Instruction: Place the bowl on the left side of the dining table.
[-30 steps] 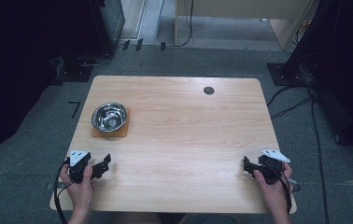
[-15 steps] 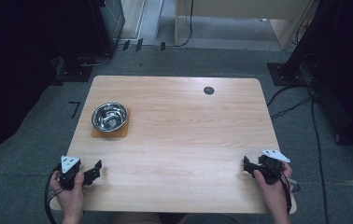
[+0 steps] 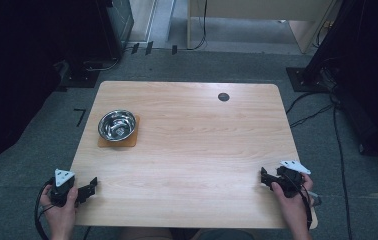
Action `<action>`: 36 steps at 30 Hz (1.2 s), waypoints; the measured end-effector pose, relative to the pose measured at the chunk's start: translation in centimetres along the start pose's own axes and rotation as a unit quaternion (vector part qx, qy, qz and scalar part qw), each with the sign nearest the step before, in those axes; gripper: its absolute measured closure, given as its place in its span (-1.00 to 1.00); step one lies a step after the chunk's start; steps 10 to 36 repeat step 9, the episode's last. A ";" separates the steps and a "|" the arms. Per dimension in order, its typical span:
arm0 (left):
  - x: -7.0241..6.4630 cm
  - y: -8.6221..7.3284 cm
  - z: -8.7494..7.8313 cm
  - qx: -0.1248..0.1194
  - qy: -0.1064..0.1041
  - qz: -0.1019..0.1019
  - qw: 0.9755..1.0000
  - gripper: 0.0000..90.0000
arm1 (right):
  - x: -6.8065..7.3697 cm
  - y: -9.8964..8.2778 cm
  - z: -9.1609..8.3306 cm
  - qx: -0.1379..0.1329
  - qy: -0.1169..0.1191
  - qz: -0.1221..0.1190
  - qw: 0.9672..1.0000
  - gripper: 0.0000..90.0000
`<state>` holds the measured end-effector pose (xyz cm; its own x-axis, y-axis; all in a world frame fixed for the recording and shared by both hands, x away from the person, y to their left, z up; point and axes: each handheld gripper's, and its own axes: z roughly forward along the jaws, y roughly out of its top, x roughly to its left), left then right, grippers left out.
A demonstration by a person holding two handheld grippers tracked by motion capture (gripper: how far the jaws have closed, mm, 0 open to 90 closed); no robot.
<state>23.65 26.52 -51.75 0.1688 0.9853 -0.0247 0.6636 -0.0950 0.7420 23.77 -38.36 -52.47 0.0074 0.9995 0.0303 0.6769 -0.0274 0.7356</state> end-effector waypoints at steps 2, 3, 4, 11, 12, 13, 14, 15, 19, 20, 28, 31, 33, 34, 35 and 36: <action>-0.1 0.0 0.1 0.004 0.005 0.011 1.000 -0.65 | 0.0 0.0 0.0 0.000 0.000 0.000 1.000 -0.65; -0.2 0.0 0.1 0.004 0.003 0.016 1.000 -0.65 | 0.0 0.0 0.0 0.000 0.000 0.000 1.000 -0.65; -0.2 0.1 0.1 0.005 0.001 0.017 1.000 -0.66 | 0.0 0.0 0.0 0.000 0.000 0.000 1.000 -0.65; -0.2 0.1 0.2 0.005 0.000 0.017 1.000 -0.67 | 0.0 0.0 0.0 0.000 0.000 0.000 1.000 -0.65; -0.2 0.1 0.2 0.005 0.000 0.017 1.000 -0.67 | 0.0 0.0 0.0 0.000 0.000 0.000 1.000 -0.65; -0.2 0.1 0.2 0.005 0.000 0.017 1.000 -0.67 | 0.0 0.0 0.0 0.000 0.000 0.000 1.000 -0.65; -0.2 0.1 0.2 0.005 0.000 0.017 1.000 -0.67 | 0.0 0.0 0.0 0.000 0.000 0.000 1.000 -0.65; -0.2 0.1 0.2 0.005 0.000 0.017 1.000 -0.67 | 0.0 0.0 0.0 0.000 0.000 0.000 1.000 -0.65; -0.2 0.1 0.2 0.005 0.000 0.017 1.000 -0.67 | 0.0 0.0 0.0 0.000 0.000 0.000 1.000 -0.65; -0.2 0.1 0.2 0.005 0.000 0.017 1.000 -0.67 | 0.0 0.0 0.0 0.000 0.000 0.000 1.000 -0.65; -0.2 0.1 0.2 0.005 0.000 0.017 1.000 -0.67 | 0.0 0.0 0.0 0.000 0.000 0.000 1.000 -0.65; -0.2 0.1 0.2 0.005 0.000 0.017 1.000 -0.67 | 0.0 0.0 0.0 0.000 0.000 0.000 1.000 -0.65; -0.2 0.1 0.2 0.005 0.000 0.017 1.000 -0.67 | 0.0 0.0 0.0 0.000 0.000 0.000 1.000 -0.65; -0.2 0.1 0.2 0.005 0.000 0.017 1.000 -0.67 | 0.0 0.0 0.0 0.000 0.000 0.000 1.000 -0.65; -0.2 0.1 0.2 0.005 0.000 0.017 1.000 -0.67 | 0.0 0.0 0.0 0.000 0.000 0.000 1.000 -0.65; -0.2 0.1 0.2 0.005 0.000 0.017 1.000 -0.67 | 0.0 0.0 0.0 0.000 0.000 0.000 1.000 -0.65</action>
